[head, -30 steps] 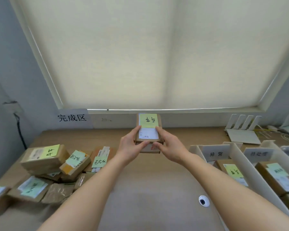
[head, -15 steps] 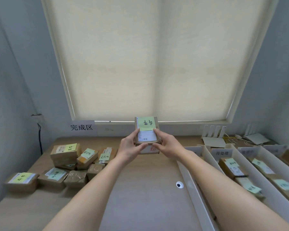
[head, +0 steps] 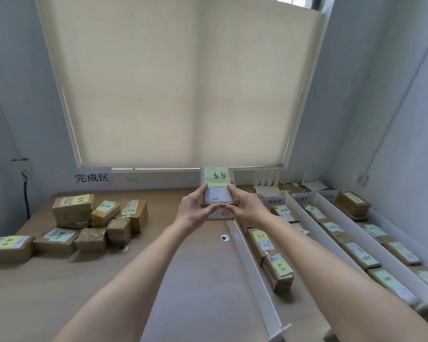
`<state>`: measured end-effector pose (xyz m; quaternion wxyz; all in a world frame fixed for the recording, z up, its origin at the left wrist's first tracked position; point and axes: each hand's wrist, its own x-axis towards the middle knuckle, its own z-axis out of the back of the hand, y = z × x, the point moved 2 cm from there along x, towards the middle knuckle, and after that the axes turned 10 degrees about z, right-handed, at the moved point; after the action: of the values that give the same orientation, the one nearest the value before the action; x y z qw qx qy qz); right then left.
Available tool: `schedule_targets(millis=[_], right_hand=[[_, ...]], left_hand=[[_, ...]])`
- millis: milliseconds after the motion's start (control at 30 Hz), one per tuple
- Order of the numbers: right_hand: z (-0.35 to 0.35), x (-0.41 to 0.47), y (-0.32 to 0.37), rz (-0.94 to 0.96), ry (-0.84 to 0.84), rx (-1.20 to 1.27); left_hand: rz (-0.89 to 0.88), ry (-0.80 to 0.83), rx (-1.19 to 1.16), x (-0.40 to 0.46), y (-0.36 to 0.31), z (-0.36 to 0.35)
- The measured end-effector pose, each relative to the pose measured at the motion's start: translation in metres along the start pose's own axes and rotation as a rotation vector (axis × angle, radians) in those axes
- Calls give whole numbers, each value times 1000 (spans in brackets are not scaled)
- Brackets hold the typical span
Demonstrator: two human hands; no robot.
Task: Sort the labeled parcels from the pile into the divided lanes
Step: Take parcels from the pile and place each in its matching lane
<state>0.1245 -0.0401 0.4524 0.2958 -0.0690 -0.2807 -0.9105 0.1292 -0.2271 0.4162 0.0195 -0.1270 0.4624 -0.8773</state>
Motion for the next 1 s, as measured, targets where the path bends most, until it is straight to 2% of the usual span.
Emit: schedule_targets(millis=[200, 500, 1000], right_hand=[[33, -72, -22, -84, -24, -55], [73, -139, -109, -145, -12, -93], [54, -210, -318, -118, 200, 3]], left_hand=[[-51, 67, -24, -41, -38, -47], [-79, 135, -25, -60, -79, -155], [169, 150, 21, -87, -71, -368]])
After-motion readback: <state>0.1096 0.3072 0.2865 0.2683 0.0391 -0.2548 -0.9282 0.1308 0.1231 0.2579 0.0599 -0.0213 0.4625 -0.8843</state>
